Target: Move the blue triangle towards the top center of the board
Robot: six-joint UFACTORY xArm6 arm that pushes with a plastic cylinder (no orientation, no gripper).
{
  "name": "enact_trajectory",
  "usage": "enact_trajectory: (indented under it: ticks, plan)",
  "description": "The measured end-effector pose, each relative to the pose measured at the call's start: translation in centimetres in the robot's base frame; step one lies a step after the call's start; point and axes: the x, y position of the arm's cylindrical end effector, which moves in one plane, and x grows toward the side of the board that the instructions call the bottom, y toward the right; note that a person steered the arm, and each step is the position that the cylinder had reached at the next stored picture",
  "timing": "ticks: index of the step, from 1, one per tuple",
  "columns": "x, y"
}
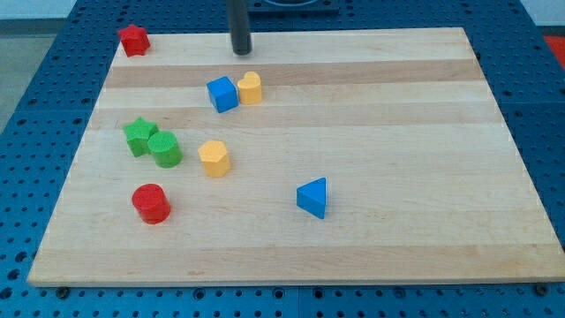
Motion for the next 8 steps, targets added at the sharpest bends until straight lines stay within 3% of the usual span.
enact_trajectory:
  ticks: [2, 4, 7, 8]
  plan:
    - [1.8, -8.0]
    - [9.9, -8.5]
    - [21.3, 5.9]
    - [24.7, 5.1]
